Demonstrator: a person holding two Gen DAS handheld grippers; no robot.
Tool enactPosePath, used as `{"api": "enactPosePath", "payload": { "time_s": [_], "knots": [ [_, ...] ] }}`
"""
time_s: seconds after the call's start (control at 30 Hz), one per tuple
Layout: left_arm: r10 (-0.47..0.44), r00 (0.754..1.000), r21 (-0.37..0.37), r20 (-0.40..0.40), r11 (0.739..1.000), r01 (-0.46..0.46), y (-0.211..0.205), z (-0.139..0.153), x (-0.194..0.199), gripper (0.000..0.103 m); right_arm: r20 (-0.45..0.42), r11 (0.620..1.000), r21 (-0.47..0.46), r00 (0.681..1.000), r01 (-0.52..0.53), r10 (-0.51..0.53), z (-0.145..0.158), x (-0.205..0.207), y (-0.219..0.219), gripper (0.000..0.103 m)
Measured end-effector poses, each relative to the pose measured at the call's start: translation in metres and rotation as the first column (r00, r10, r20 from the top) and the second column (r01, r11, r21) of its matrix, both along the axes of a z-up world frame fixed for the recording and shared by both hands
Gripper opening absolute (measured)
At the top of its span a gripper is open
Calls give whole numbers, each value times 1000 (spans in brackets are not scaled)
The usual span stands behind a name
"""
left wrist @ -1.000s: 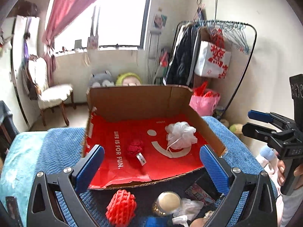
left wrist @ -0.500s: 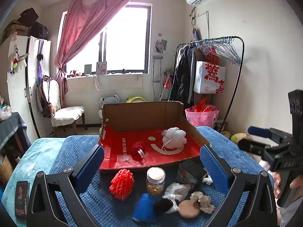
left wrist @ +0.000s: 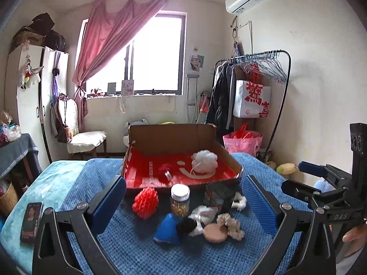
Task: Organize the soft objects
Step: 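Withdraw both tools from the box back toward the remaining items, then grasp the blue cloth with the left tool while the right tool grasps the cream scrunchie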
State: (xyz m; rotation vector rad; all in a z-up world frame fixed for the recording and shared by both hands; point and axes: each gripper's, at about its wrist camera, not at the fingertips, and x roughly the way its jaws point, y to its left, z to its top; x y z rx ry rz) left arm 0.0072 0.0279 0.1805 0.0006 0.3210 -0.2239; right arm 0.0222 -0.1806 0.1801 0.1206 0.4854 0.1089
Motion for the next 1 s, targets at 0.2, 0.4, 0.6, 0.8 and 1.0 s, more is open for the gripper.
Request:
{"api": "enactPosePath", "payload": {
  "time_s": [0.2, 0.4, 0.6, 0.8, 1.0],
  "knots": [
    [9, 998, 10, -60, 1000, -9, -6, -41, 0, 103, -47, 1000, -12, 998, 28, -28, -35, -9, 10, 103],
    [-4, 986, 10, -167, 1000, 6, -9, -86, 15, 103, -143, 999, 26, 989, 48, -44, -82, -3, 10, 103],
    [1, 968, 13, -252, 1000, 2, -8, -115, 32, 103, -233, 997, 39, 971, 64, -53, -115, 9, 10, 103],
    [-4, 956, 8, -293, 1000, 7, -3, -122, 45, 103, -270, 997, 53, 962, 64, -48, -125, 18, 6, 103],
    [-4, 946, 43, -325, 999, 19, 2, -123, 64, 103, -316, 995, 94, 949, 46, -14, -131, 34, 1, 103]
  ]
}}
